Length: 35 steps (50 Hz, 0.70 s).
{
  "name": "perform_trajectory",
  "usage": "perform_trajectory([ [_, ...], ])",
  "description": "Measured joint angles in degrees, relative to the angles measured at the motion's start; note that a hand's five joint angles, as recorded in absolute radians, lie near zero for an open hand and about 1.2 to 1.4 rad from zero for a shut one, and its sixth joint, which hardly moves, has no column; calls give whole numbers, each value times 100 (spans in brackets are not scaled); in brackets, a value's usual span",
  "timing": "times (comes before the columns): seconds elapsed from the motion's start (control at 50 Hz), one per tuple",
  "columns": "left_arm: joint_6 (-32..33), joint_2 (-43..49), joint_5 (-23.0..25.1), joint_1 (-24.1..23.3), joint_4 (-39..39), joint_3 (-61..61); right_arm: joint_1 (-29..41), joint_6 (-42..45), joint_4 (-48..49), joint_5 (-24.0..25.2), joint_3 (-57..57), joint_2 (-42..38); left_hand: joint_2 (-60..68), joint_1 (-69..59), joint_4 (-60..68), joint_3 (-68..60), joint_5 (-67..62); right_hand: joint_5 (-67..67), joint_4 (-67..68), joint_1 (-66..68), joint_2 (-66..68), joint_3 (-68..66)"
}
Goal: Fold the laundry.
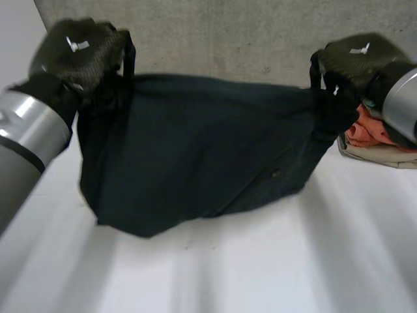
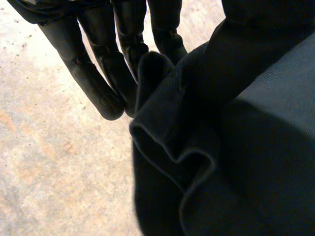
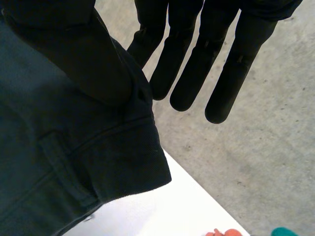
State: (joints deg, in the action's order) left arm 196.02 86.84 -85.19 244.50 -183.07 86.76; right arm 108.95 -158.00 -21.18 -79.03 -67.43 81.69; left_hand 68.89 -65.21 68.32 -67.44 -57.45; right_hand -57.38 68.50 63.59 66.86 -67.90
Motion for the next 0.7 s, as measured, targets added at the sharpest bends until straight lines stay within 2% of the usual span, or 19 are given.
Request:
perform_trajectory([
  [0.1, -247, 532, 94, 87, 469, -662, 40, 0, -621, -52, 613, -340, 0, -12, 2, -55, 0, -11, 0, 0, 0, 0],
  [0.2, -181, 1704, 86, 112, 587, -1332, 151, 137, -758, -251, 915, -1024, 0, -13, 11, -55, 0, -12, 1, 0, 0, 0],
  [0.28, -68, 2582, 68, 120, 532, -1962, 270, 281, -576, -494, 1109, -1512, 0, -12, 22, -66, 0, -12, 1, 0, 0, 0],
  [0.38, -74, 3458, 126, 155, 400, -3079, 504, 322, 434, -977, 1563, -2066, 0, -13, 23, -71, 0, -18, 2, 0, 0, 0],
  [0.5, -556, 3466, 69, 203, -99, -3801, 608, 125, 1829, -1357, 1851, -2051, 0, -22, 24, -71, 0, -12, 2, 0, 0, -4],
  [0.54, -893, 3261, -41, 226, -586, -3878, 629, 15, 2596, -1525, 1897, -1903, 0, -22, 24, -71, 0, -12, 2, 0, 0, -9],
  [0.6, -1248, 2947, -185, 238, -1346, -3710, 632, -59, 3221, -1625, 1868, -1718, 0, -22, 24, -71, 0, -12, 2, 0, 0, -9],
  [0.7, -1534, 2551, -188, 256, -2295, -3044, 649, -104, 3544, -1551, 1701, -1517, 0, -22, 24, -71, 0, -12, 2, 0, 0, -10],
])
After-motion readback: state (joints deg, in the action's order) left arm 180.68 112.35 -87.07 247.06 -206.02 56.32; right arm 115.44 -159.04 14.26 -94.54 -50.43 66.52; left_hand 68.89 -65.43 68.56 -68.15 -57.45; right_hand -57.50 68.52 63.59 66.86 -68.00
